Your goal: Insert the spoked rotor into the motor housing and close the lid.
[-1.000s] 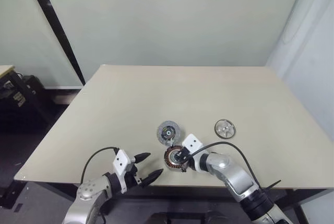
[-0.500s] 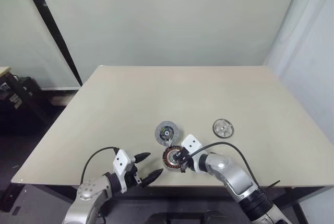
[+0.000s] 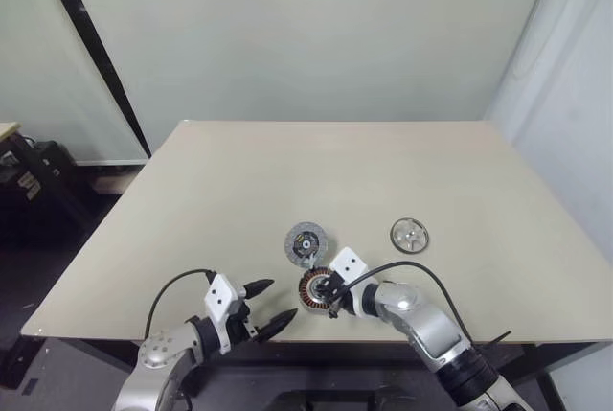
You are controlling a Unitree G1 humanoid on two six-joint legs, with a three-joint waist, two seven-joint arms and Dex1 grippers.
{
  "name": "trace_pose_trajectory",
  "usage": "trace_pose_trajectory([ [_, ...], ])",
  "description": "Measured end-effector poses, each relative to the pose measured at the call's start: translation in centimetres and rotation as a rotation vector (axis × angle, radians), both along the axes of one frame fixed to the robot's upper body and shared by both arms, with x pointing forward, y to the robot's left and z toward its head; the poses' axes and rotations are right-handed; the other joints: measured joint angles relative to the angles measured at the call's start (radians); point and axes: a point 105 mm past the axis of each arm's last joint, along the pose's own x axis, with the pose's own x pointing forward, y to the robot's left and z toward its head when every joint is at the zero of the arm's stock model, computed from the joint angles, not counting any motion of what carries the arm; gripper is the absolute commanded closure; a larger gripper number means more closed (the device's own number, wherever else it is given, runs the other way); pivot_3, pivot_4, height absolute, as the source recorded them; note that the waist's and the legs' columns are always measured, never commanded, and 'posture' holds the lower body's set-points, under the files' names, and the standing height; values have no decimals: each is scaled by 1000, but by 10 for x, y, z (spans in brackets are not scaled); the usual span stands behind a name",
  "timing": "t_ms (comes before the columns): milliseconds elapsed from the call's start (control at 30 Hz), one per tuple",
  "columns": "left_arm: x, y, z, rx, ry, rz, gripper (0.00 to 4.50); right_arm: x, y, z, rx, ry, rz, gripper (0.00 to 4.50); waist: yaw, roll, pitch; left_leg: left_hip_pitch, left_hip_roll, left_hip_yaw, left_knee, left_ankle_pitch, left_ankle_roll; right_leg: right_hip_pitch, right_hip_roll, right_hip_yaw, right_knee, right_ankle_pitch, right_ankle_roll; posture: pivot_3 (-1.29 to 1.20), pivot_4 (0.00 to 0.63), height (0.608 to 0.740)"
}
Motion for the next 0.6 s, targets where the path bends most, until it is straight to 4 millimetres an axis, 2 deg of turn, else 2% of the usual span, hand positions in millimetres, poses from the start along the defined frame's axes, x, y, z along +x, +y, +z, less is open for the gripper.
trace_pose_trajectory([
  [600, -1, 0, 0, 0, -3, 0, 0, 2, -3, 0, -12, -12, -2, 3746, 0, 0, 0, 0, 0, 0, 0, 0, 0, 0, 0, 0, 0, 0, 0, 0, 0, 740],
])
